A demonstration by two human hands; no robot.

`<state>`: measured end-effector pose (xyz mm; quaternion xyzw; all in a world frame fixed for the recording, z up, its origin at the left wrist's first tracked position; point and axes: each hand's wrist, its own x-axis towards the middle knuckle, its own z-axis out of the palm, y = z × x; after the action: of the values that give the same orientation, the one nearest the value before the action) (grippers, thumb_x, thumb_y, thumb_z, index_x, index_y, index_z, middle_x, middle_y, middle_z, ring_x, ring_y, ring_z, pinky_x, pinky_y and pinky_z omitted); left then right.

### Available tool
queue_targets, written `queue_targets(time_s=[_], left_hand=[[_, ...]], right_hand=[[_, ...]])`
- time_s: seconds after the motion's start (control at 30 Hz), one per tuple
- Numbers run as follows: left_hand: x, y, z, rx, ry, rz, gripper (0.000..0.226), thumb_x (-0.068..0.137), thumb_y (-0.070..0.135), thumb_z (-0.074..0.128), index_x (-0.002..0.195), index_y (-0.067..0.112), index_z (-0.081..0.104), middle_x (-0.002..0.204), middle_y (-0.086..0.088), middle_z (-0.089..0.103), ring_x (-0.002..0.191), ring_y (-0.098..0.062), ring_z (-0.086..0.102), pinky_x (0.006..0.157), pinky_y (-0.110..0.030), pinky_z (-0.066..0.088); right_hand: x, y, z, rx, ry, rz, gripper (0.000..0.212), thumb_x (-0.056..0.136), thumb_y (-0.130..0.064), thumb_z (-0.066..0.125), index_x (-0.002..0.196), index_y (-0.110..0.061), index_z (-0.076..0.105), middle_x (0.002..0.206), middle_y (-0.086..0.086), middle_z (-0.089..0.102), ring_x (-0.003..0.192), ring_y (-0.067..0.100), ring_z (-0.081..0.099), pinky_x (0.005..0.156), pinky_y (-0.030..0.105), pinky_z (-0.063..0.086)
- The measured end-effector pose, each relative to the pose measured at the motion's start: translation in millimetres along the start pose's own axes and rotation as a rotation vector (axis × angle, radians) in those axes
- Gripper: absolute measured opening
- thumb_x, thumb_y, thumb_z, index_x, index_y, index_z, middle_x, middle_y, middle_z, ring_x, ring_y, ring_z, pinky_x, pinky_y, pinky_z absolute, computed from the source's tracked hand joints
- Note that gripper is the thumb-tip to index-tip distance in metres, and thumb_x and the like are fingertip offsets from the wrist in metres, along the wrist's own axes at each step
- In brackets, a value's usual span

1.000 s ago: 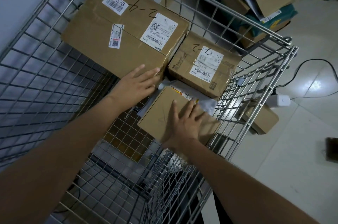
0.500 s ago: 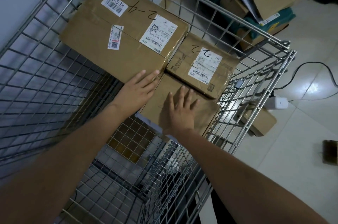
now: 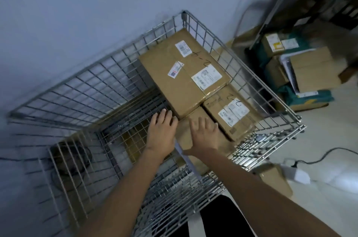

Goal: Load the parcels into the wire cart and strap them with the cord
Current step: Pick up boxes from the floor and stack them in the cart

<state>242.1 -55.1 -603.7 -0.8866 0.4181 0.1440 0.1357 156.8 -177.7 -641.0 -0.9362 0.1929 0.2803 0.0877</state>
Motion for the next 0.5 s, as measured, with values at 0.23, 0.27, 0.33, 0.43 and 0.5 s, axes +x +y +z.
queue_targets(time_s=[0.23, 0.27, 0.33, 0.43, 0.5], left_hand=[[-105.1, -42.9, -77.2, -0.209, 0.017, -0.526, 0.070, 0.085, 0.056, 0.055, 0.141, 0.021, 0.035, 0.147, -0.005, 0.037, 0.138, -0.027, 0.029, 0.113, -0.044, 0.023], [-125.7, -50.4, -90.9, -0.235, 0.037, -0.595, 0.071, 0.084, 0.058, 0.055, 0.141, 0.021, 0.036, 0.145, -0.005, 0.039, 0.136, -0.027, 0.032, 0.112, -0.044, 0.026], [-172.4, -65.4, -118.2, -0.288, 0.104, -0.712, 0.067, 0.081, 0.059, 0.057, 0.134, 0.021, 0.042, 0.137, -0.006, 0.047, 0.129, -0.027, 0.040, 0.106, -0.044, 0.033], [-252.2, -80.2, -154.6, -0.330, 0.168, -0.886, 0.060, 0.080, 0.057, 0.060, 0.125, 0.019, 0.049, 0.128, -0.006, 0.052, 0.121, -0.028, 0.045, 0.100, -0.042, 0.037], [-307.4, -82.3, -174.1, -0.315, 0.174, -0.994, 0.063, 0.080, 0.059, 0.059, 0.127, 0.017, 0.048, 0.128, -0.008, 0.052, 0.120, -0.030, 0.046, 0.098, -0.043, 0.037]], right_hand=[[-44.3, -7.2, -114.3, -0.234, -0.017, -0.291, 0.124, 0.064, -0.079, 0.064, 0.154, -0.021, 0.001, 0.157, 0.014, 0.020, 0.143, 0.036, 0.022, 0.112, 0.056, 0.025], [-51.3, -18.6, -133.1, -0.254, -0.006, -0.363, 0.124, 0.064, -0.078, 0.065, 0.154, -0.021, 0.002, 0.156, 0.014, 0.023, 0.141, 0.035, 0.026, 0.111, 0.054, 0.028], [-70.2, -50.3, -169.4, -0.286, 0.027, -0.500, 0.123, 0.065, -0.077, 0.065, 0.155, -0.022, 0.002, 0.153, 0.013, 0.027, 0.139, 0.035, 0.029, 0.109, 0.051, 0.031], [-113.6, -109.4, -213.9, -0.337, 0.078, -0.716, 0.119, 0.066, -0.077, 0.065, 0.154, -0.023, 0.007, 0.153, 0.012, 0.029, 0.138, 0.035, 0.032, 0.110, 0.051, 0.032], [-149.1, -147.8, -233.8, -0.379, 0.112, -0.848, 0.114, 0.068, -0.076, 0.064, 0.153, -0.023, 0.011, 0.152, 0.011, 0.032, 0.135, 0.034, 0.036, 0.107, 0.051, 0.037]])
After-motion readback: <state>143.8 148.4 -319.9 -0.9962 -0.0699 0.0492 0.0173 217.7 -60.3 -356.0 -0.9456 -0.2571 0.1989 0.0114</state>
